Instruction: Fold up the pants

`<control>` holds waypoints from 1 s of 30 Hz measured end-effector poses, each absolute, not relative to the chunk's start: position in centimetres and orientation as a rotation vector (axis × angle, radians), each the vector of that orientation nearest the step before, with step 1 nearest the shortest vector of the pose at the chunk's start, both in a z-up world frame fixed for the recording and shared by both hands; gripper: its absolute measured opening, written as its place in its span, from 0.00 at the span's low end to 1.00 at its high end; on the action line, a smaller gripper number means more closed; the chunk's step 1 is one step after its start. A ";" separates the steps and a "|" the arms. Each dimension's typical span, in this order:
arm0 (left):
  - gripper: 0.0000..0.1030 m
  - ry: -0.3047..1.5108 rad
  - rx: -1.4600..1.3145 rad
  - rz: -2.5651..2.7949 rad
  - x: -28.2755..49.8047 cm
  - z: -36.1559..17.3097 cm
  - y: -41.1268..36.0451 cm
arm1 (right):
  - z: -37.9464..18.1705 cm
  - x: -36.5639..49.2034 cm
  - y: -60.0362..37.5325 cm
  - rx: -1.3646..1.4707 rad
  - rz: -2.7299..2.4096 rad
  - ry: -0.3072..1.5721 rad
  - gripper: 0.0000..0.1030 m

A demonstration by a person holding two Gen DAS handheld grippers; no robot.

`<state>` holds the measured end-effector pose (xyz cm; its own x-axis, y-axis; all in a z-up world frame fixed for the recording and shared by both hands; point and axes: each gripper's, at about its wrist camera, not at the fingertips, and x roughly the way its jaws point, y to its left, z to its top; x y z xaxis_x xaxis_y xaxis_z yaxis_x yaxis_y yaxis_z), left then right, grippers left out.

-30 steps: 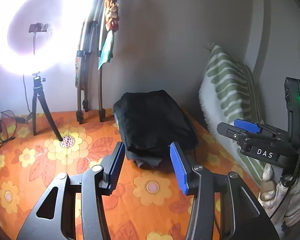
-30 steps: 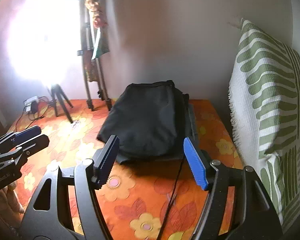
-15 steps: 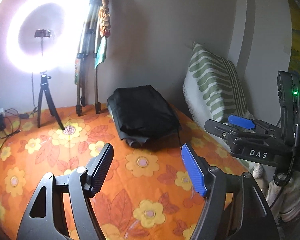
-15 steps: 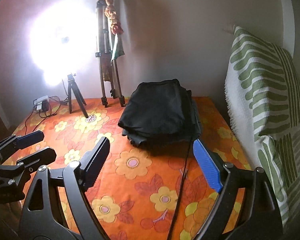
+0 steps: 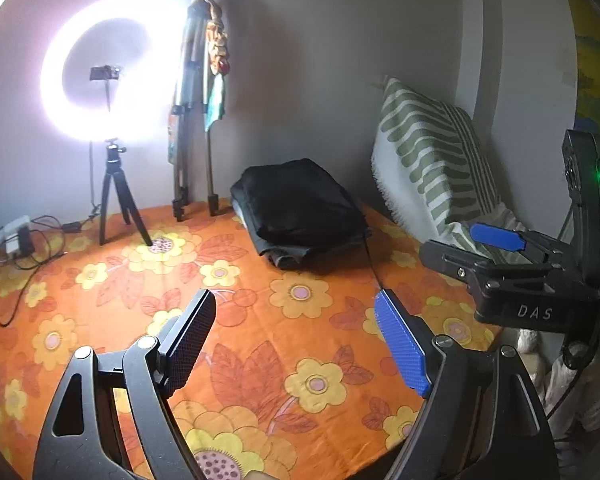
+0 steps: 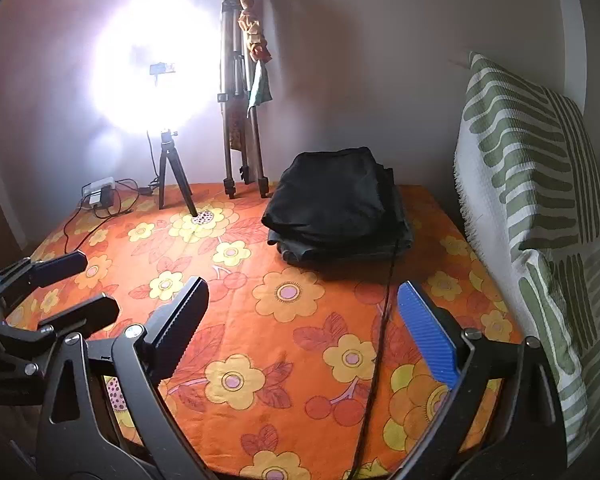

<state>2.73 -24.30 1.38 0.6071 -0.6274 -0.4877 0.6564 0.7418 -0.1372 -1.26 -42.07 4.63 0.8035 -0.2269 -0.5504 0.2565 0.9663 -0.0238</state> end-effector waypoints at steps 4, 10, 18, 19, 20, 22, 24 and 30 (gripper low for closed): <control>0.80 0.551 0.048 -0.715 2.6 1.2 -23.4 | 4.0 -1.9 -41.7 0.060 -0.263 0.564 1.00; 0.80 0.574 0.078 -0.641 2.5 0.5 -23.0 | 2.3 -1.7 -40.8 -0.008 -0.271 0.591 1.00; 0.80 0.638 0.088 -0.589 2.9 -0.6 -22.7 | 1.6 -1.8 -40.5 -0.009 -0.264 0.599 1.00; 0.80 0.639 0.092 -0.588 2.7 -0.6 -22.7 | 1.6 -1.8 -40.5 -0.008 -0.267 0.595 1.00; 0.80 0.639 0.098 -0.587 2.6 -0.7 -22.8 | 1.7 -1.9 -40.6 -0.007 -0.268 0.593 1.00; 0.80 0.638 0.104 -0.588 2.4 -0.7 -22.9 | 1.8 -1.9 -40.8 0.002 -0.272 0.592 1.00; 0.80 0.635 0.109 -0.590 2.2 -0.7 -23.0 | 1.8 -2.0 -41.0 0.010 -0.277 0.593 1.00; 0.80 0.619 0.119 -0.599 1.5 -0.5 -23.4 | 2.0 -2.2 -41.5 0.028 -0.286 0.597 1.00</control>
